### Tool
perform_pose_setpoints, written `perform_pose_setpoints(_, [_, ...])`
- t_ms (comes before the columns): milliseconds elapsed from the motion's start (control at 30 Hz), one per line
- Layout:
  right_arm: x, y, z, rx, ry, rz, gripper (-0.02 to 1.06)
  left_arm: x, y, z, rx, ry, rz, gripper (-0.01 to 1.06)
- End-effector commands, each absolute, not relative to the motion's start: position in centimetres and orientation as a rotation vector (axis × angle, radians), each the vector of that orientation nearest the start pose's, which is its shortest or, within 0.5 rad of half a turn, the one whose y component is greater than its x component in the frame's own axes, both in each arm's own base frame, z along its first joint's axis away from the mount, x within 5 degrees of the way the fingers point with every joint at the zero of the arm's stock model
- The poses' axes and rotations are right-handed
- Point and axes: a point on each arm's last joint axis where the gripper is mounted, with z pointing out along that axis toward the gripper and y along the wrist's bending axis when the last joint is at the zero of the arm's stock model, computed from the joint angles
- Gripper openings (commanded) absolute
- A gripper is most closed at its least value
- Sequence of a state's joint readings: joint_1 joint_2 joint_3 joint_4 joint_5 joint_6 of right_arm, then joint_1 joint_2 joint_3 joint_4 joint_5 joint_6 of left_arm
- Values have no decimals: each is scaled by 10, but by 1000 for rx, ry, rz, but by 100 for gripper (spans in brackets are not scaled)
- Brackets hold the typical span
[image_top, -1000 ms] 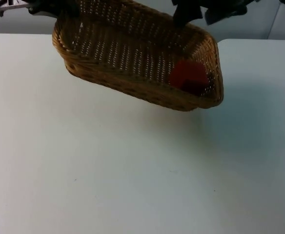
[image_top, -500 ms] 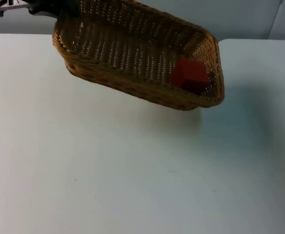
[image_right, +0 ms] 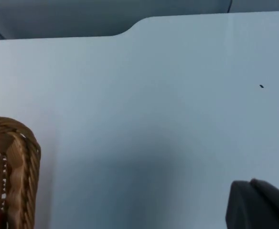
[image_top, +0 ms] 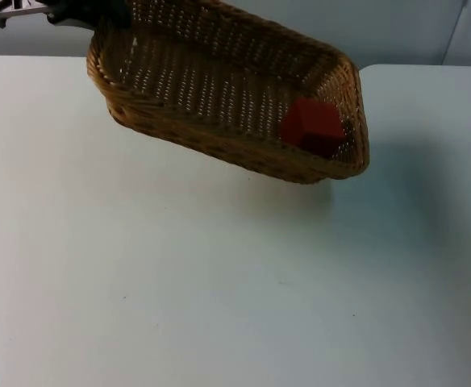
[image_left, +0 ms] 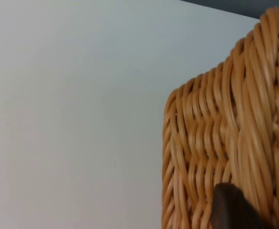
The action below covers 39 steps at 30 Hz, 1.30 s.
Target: Pick up the basket with the left hand and place the cube into the basket with the right hand.
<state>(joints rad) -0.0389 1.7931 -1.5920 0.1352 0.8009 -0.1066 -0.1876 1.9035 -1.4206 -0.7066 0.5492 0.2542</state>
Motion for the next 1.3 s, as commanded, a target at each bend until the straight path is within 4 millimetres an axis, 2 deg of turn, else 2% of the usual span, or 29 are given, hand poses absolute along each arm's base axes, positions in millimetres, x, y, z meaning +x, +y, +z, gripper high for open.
perform_pose_setpoints(0, [405,-6,317,-26,2464,88,0,414,-111,250,-117,2394,-709,0])
perform_pose_setpoints(533, [405,-6,317,-26,2464,88,0,417,-109,253,-154,2348,-701,0])
perform_pose_setpoints(733, [405,-6,317,-26,2464,88,0,417,-111,252,-82,2351,-682,0])
perform_pose_setpoints(1000, [405,-6,317,-24,2465,92,0,407,-116,244,-60,2483,-761,0])
perform_pose_setpoints(1267, [405,-6,317,-22,2465,93,0,398,-122,226,-7,2639,-833,0])
